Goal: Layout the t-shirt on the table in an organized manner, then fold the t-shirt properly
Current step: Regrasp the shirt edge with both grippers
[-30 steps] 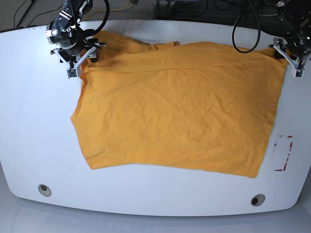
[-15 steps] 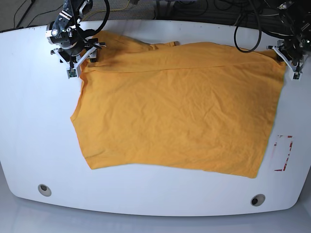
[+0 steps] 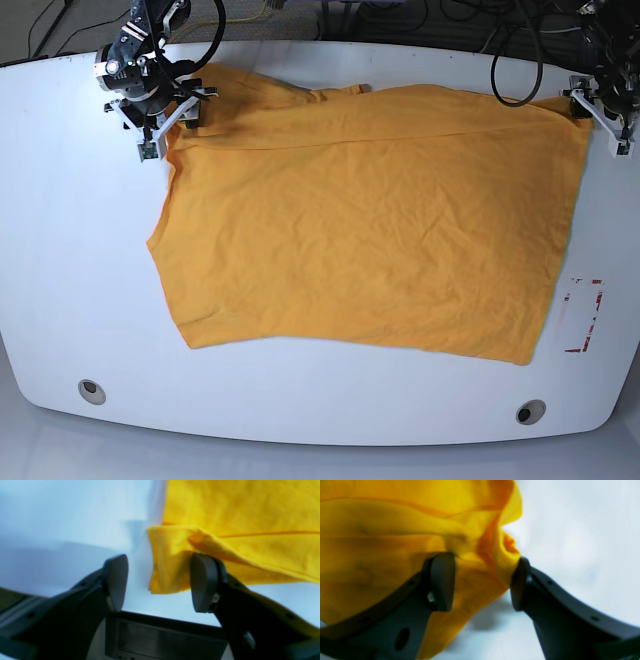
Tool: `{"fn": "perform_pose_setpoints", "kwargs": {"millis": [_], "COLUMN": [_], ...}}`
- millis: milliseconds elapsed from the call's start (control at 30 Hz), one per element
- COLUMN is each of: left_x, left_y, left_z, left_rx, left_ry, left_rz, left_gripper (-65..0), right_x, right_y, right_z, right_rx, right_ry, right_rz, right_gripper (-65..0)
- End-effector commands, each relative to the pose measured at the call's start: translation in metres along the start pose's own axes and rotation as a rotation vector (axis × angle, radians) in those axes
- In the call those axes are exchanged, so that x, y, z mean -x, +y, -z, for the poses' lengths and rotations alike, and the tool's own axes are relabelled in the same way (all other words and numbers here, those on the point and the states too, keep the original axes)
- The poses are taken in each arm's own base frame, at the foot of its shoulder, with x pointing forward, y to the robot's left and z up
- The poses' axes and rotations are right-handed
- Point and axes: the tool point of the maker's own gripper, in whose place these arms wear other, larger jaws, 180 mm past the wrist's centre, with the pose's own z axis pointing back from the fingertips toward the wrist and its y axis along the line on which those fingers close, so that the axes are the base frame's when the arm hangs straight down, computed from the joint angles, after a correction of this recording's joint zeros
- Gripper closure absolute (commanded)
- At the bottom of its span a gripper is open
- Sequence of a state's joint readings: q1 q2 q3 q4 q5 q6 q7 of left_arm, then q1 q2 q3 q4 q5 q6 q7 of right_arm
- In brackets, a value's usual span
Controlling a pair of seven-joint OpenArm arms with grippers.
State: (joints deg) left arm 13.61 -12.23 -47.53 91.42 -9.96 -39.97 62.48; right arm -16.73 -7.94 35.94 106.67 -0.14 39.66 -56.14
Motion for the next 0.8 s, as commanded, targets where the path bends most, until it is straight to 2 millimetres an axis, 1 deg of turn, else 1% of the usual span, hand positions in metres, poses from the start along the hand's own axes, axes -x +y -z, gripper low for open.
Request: {"fn": "perform_pose_setpoints", "kwargs": {"millis": [0, 200, 333, 400, 467, 533, 633, 700, 767], "left_x": [-0.007, -0.008, -0.009, -0.006, -0.003, 0.0, 0.001, -0.002, -0.003], "left_y": [0.01, 0.009, -0.001, -0.007, -0.01, -0.011, -0.01, -0.01, -0.009], "left_z": [-0.006, -0.005, 0.0, 0.005, 0.008, 0.011, 0.011, 0.009, 0.008], "left_rx": [-0.028, -0.024, 0.002, 0.019, 0.031, 0.038, 0.036, 0.031, 0.027], "left_ry": [-0.012, -0.013, -0.001, 0.014, 0.026, 0.036, 0.037, 0.031, 0.026], "left_rz": [0.018, 0.019, 0.046, 0.053, 0.053, 0.048, 0.049, 0.053, 0.057], "left_gripper": [-37.4, -37.4, -36.4, -30.8, -22.8, -12.2, -0.7, 0.0, 0.0], "right_x": [0.013, 0.013, 0.013, 0.013, 0.013, 0.013, 0.013, 0.013, 0.013], "right_y": [0.0, 0.0, 0.0, 0.0, 0.0, 0.0, 0.0, 0.0, 0.0], "right_z": [0.0, 0.0, 0.001, 0.001, 0.001, 0.001, 0.0, 0.0, 0.0], "right_rx": [0.004, 0.004, 0.004, 0.004, 0.004, 0.004, 0.004, 0.006, 0.006], "right_ry": [0.061, 0.061, 0.061, 0.061, 0.061, 0.061, 0.06, 0.06, 0.06], "right_rz": [-0.009, -0.009, -0.009, -0.009, -0.009, -0.009, -0.009, -0.008, -0.008], "right_gripper": [-31.5, -31.5, -31.5, -31.4, -31.4, -31.2, -31.1, -30.0, -26.0]}}
